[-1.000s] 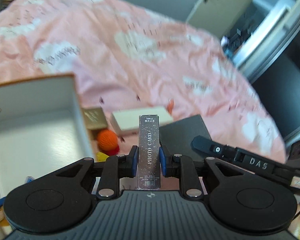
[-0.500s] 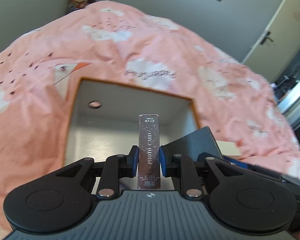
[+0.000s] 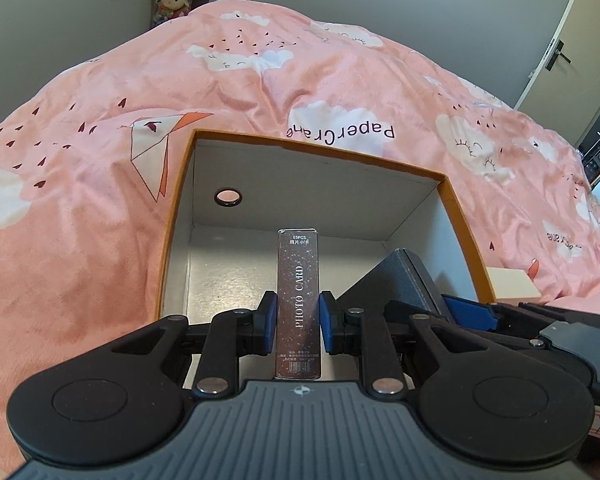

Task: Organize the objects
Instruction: 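Lift the photo card box with the left tool while the right carries the black box over the box, then lower the photo card box into the box with the left tool while the right releases the black box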

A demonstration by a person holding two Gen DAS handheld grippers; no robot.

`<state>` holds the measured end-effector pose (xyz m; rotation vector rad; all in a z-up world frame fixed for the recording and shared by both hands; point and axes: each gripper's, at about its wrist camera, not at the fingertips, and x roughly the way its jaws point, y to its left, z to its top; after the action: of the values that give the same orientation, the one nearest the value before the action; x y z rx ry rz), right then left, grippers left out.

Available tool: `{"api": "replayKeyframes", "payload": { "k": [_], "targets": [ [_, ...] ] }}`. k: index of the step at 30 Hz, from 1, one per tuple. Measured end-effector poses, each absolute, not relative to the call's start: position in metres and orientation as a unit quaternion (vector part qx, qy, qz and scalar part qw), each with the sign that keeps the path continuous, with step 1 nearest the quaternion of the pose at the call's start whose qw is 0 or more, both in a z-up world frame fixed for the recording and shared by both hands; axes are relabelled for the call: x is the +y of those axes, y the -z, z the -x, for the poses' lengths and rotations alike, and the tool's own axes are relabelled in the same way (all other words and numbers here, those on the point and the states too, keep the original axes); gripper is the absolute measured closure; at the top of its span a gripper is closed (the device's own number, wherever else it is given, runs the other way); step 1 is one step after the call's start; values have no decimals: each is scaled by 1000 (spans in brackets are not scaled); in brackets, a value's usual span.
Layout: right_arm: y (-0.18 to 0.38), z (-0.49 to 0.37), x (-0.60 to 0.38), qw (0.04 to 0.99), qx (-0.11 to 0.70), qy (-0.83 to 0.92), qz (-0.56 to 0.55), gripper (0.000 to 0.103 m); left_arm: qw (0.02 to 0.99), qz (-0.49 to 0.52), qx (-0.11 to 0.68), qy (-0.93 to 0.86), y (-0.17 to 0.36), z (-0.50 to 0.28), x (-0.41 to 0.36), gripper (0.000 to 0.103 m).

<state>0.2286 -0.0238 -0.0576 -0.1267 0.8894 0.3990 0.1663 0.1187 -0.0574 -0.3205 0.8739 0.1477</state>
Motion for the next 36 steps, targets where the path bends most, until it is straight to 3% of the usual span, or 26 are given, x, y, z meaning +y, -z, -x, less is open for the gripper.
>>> {"api": "replayKeyframes", "payload": {
  "k": [13, 17, 25, 30, 36],
  "targets": [
    [57, -225, -21, 881, 423, -194, 86, 61, 883, 187, 427, -51, 64, -166, 128, 79],
    [56, -226, -22, 877, 423, -201, 103, 70, 877, 216, 428, -37, 66, -166, 134, 78],
    [49, -222, -23, 865, 412, -221, 182, 78, 870, 244, 428, -23, 68, -166, 140, 78],
    [55, -208, -12, 837, 385, -242, 303, 85, 870, 235, 434, -19, 71, -167, 134, 78],
    [38, -215, -15, 829, 400, -296, 257, 85, 867, 245, 434, -13, 71, -168, 132, 78]
  ]
}}
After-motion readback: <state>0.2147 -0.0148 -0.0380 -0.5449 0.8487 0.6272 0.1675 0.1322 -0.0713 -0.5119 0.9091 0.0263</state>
